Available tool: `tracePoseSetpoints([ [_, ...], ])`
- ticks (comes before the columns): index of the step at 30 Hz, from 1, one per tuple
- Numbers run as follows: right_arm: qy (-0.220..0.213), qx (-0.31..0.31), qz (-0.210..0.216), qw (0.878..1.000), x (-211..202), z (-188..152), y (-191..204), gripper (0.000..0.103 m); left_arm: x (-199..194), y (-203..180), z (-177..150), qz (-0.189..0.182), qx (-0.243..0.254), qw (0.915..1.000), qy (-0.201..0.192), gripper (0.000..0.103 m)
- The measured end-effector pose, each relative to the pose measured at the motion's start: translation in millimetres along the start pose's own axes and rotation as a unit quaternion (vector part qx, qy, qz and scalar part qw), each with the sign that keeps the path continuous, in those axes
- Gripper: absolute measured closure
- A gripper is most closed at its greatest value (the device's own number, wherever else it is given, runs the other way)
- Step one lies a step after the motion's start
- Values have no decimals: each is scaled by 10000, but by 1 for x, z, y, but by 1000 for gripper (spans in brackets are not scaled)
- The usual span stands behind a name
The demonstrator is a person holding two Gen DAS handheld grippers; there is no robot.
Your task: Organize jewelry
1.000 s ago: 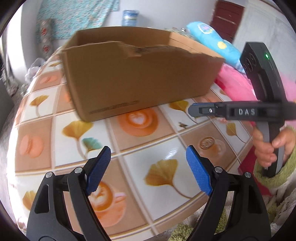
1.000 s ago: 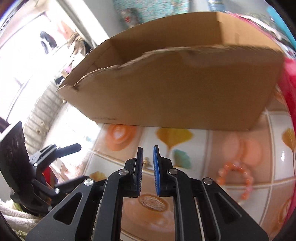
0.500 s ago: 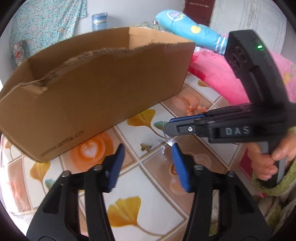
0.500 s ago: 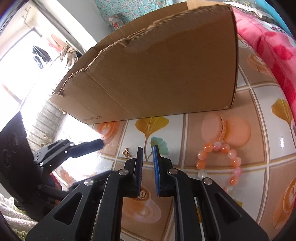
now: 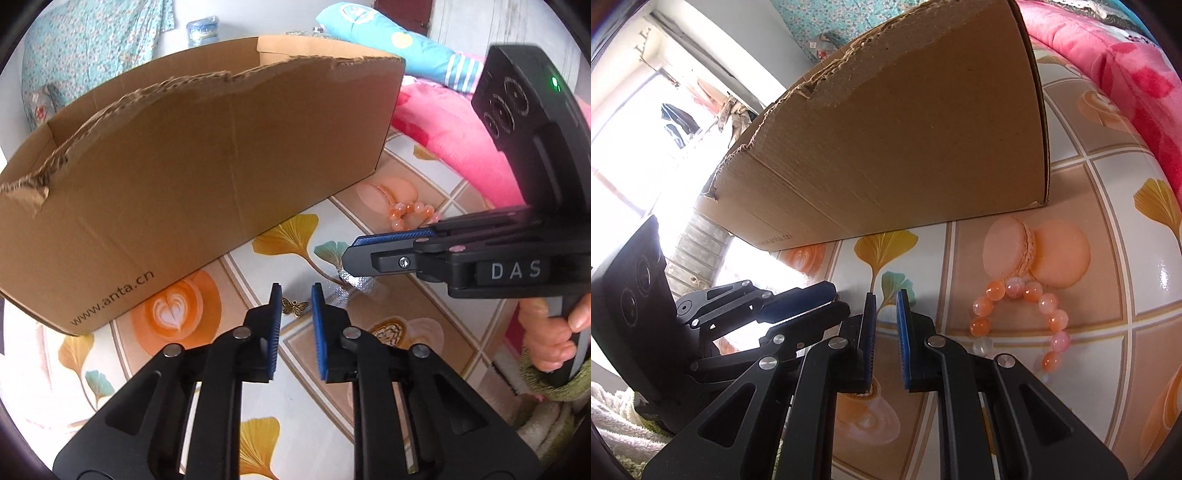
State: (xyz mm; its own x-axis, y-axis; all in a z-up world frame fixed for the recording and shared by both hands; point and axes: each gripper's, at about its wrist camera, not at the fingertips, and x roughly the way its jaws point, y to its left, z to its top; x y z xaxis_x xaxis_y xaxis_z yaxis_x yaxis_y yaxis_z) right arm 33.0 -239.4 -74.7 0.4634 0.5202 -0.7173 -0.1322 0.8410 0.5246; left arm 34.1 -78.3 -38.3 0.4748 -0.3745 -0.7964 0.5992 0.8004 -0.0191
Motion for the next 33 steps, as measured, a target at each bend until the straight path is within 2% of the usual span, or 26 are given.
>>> tracePoseSetpoints([
  [2,-12,28,25,10000,-1,0,-2,91,1,-3,-1,100,107,9999,-13,92],
  [9,-8,18,4,10000,-3,0,-4,91,1,-3,-2,47,46,10000,-9,92],
  [11,-5,17,-14,10000,-4,1,-3,91,-1,-1,-2,1,-6,10000,-18,103],
  [22,33,-34,-141,9999,-3,2,10,91,-6,14,-12,-39,-319,9995,14,103],
  [33,55,-70,-205,9998,3,2,21,91,-2,-1,-9,-11,-83,10000,6,103],
])
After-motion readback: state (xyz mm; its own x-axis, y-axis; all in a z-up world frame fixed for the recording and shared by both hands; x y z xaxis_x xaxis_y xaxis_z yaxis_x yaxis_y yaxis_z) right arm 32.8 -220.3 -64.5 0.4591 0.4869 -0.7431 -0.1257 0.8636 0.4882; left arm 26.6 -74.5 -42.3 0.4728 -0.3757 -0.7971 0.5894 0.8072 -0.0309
